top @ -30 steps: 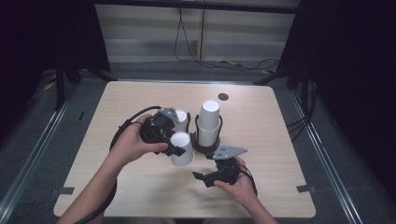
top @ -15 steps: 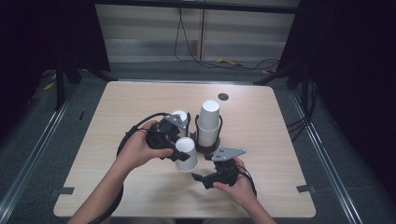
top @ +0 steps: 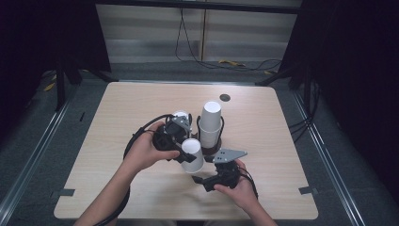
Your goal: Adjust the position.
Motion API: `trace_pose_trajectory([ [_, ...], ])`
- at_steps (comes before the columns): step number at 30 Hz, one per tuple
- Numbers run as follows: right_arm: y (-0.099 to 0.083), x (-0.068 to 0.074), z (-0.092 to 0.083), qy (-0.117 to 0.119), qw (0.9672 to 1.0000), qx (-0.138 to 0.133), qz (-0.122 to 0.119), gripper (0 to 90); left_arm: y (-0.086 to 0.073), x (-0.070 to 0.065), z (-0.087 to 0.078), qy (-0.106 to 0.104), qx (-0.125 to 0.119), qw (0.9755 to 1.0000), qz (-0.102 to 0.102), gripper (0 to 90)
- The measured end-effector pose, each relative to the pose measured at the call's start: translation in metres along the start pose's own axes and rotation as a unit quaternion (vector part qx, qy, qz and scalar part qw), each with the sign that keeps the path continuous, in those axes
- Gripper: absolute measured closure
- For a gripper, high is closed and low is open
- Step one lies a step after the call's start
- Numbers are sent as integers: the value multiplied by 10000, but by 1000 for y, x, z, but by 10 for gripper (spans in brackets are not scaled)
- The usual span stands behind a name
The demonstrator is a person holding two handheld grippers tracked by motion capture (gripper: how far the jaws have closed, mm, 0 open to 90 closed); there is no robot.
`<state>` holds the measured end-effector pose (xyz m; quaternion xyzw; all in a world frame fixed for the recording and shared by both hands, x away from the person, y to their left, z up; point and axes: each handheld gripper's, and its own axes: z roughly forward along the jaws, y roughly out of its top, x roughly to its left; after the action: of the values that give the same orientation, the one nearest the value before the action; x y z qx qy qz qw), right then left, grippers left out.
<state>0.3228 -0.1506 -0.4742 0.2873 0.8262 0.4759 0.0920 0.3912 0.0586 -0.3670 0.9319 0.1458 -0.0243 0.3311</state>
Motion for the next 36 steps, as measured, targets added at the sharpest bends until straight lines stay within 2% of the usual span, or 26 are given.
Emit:
trace_pose_trajectory([
  [3, 0, 0, -1, 10, 10000, -2, 8, 134, 3, -2, 1, 8, 47, 10000, 88, 330],
  [12, -1, 0, 2, 1, 10000, 55, 22, 131, 6, -5, 8, -29, 38, 9999, 117, 330],
  [13, -2, 0, 2, -11, 10000, 47, 21, 132, 7, -5, 9, -37, 43, 9998, 183, 330],
  [16, -2, -1, 2, -36, 10000, 40, 40, 132, 8, -6, 9, -51, 45, 9998, 210, 330],
  [21, -2, -2, 1, -38, 10000, -7, 58, 132, 10, -7, 10, -62, 29, 9998, 169, 331],
  [25, -1, -3, -1, -78, 9999, -37, 70, 133, 10, -7, 9, -55, 53, 9997, 220, 331],
  [28, -1, -3, -1, -61, 9999, -82, 103, 132, 11, -9, 10, -133, 12, 9997, 210, 331],
  [36, -1, -4, -2, -62, 9999, -91, 106, 131, 13, -11, 13, -180, -9, 9996, 217, 331],
])
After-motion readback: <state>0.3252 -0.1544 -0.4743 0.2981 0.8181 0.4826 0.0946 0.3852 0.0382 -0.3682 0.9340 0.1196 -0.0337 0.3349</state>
